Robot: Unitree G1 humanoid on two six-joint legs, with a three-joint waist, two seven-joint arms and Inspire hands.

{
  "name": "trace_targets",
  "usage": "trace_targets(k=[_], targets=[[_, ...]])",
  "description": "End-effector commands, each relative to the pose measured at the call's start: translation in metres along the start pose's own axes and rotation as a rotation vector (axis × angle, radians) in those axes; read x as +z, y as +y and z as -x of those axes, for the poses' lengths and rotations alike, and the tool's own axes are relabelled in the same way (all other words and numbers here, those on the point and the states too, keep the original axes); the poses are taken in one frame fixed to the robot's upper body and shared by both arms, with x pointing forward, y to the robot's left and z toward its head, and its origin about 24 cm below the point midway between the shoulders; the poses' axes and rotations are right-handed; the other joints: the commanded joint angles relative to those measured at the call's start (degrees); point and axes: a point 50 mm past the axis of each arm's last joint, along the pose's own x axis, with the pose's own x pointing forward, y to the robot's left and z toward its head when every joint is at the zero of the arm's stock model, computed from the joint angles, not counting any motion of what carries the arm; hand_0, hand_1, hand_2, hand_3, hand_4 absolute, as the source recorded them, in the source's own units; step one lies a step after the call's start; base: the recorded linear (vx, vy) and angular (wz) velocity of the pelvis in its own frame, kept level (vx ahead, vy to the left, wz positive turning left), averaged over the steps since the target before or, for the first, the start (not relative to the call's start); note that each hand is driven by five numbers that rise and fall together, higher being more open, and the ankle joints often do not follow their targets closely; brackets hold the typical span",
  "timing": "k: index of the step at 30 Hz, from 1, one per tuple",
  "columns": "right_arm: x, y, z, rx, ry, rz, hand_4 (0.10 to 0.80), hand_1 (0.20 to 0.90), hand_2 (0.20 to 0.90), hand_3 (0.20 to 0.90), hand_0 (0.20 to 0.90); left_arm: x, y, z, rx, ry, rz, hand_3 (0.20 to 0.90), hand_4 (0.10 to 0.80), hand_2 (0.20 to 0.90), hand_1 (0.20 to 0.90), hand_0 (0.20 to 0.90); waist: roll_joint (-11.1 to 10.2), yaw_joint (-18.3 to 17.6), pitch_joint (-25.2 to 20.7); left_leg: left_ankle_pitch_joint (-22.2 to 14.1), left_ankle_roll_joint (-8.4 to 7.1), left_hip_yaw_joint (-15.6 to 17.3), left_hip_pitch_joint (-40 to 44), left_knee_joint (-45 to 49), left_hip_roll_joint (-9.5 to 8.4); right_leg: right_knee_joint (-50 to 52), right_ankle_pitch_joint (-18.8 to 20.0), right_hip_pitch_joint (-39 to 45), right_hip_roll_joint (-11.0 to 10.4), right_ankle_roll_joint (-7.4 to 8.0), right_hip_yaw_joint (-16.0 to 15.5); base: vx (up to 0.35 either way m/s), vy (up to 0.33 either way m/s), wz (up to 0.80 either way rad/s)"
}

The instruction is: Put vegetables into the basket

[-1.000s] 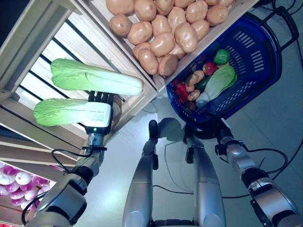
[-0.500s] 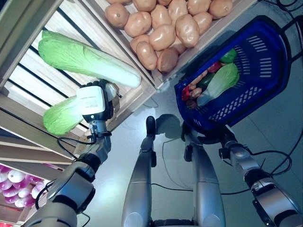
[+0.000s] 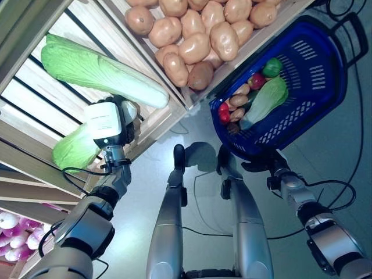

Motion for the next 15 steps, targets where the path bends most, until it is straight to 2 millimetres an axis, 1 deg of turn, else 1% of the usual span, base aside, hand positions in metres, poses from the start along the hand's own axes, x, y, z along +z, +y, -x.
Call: trace_targets(k=[1,4,5,6,7,8,11,15], targets=[[0.009,-0.002,0.005,-0.048,-0.11,-0.033,0.8,0.9,0.9,0.9,0.9,-0.006,0.03,-0.016,0.282,-0.063,0.057,0.3,0.4,0.3,0.3,0.3,1.5,1.5,-0.2,0.2,-1.33,-0.3,1.3,1.4,-1.94,-6.5,2.8,8.2,0.4,2.07,-0.8,0.029,-0.031,-0.04],[0.011,0.0,0.008,-0.048,-0.136,-0.056,0.8,0.9,0.9,0.9,0.9,-0.001,0.031,-0.006,0.267,-0.11,0.11,0.3,0.4,0.3,0.3,0.3,1.9,1.9,-0.2,0.5,-1.4,-0.3,5.0,-1.0,-1.99,-8.7,3.0,12.2,0.0,2.38,-1.1,0.052,-0.004,-0.08],[0.01,0.003,0.011,-0.042,-0.162,-0.075,0.8,0.9,0.9,0.9,0.9,0.003,0.031,0.003,0.247,-0.141,0.177,0.3,0.4,0.3,0.3,0.3,2.2,2.1,-0.2,0.8,-1.43,-0.3,7.5,-2.5,-2.02,-9.8,3.1,14.6,-0.3,2.64,-1.1,0.064,0.0,-0.08],[0.01,0.003,0.012,-0.041,-0.163,-0.076,0.8,0.9,0.9,0.9,0.9,0.004,0.031,0.004,0.242,-0.146,0.184,0.3,0.4,0.3,0.3,0.3,2.2,2.1,-0.2,0.8,-1.45,-0.2,7.9,-2.9,-1.99,-10.1,3.2,15.1,-0.4,2.67,-1.2,0.076,-0.006,-0.08],[0.007,0.003,0.015,-0.036,-0.172,-0.087,0.8,0.9,0.9,0.9,0.9,0.007,0.032,0.01,0.217,-0.178,0.209,0.3,0.4,0.3,0.3,0.3,2.2,2.3,-0.2,0.9,-1.49,-0.1,10.0,-4.1,-1.88,-11.0,3.2,17.1,-0.6,2.82,-1.5,0.086,-0.003,-0.07],[0.004,0.005,0.022,-0.022,-0.195,-0.097,0.8,0.9,0.9,0.9,0.9,0.011,0.035,0.02,0.184,-0.208,0.238,0.3,0.4,0.3,0.3,0.3,2.3,2.5,-0.7,1.1,-1.45,0.3,12.7,-5.8,-1.64,-12.2,3.3,19.8,-1.0,3.09,-1.8,0.105,-0.001,-0.09],[-0.003,0.006,0.034,0.002,-0.212,-0.134,0.8,0.9,0.9,0.9,0.9,0.01,0.04,0.033,0.152,-0.207,0.306,0.3,0.4,0.3,0.3,0.3,2.3,2.7,-3.1,1.3,-1.35,0.5,16.3,-8.6,-1.29,-14.1,3.4,23.2,-1.3,3.33,-2.4,0.123,-0.004,-0.07],[-0.015,0.008,0.055,0.029,-0.256,-0.188,0.8,0.9,0.9,0.9,0.9,0.012,0.055,0.047,0.139,-0.175,0.484,0.3,0.4,0.3,0.3,0.3,2.4,2.8,-7.0,1.3,-1.35,0.1,21.1,-11.7,-0.65,-17.3,3.5,28.4,-1.4,3.32,-2.7,0.178,-0.032,-0.02]])
